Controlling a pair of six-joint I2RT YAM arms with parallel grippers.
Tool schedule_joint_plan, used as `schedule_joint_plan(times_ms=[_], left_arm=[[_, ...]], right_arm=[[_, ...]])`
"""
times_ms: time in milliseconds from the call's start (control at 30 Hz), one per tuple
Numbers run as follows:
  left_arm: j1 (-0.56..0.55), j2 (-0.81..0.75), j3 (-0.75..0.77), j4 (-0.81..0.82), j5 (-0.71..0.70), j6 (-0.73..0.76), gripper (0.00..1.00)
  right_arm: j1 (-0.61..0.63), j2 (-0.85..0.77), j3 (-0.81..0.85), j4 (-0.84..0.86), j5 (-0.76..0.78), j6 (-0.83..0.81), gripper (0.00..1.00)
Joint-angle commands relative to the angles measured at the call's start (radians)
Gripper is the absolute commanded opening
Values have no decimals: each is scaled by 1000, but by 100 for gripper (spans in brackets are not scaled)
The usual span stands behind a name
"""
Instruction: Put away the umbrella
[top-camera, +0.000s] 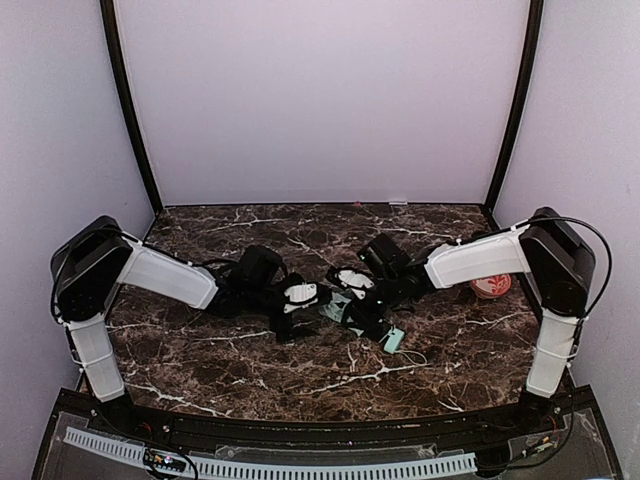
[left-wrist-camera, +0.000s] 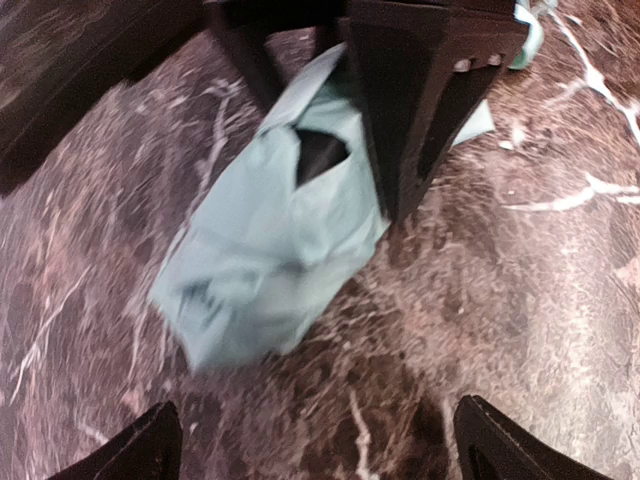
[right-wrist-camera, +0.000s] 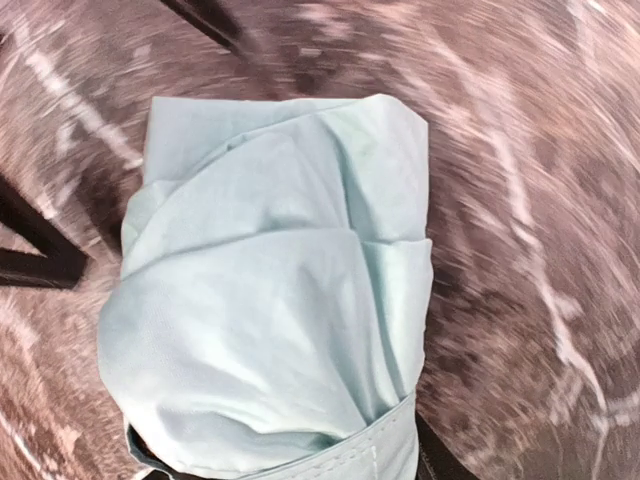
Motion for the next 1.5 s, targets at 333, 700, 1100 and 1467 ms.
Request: schedule_joint_plan(times_ms=[333,700,1100,1467], left_arm=[[14,-434,63,-429,-601,-626,99],[14,-520,20,-454,-556,-765,99],[15,-584,5,-462,-625,-783,99],[15,-613,-30,-422,-646,-734,99]], right_arm=[[-6,-10,-40,59,363,558,63],[42,-76,67,27,270,731,100],[-62,-279,-65,-271,414,625,99],[-60,-113,-87,-272,349,588,61]])
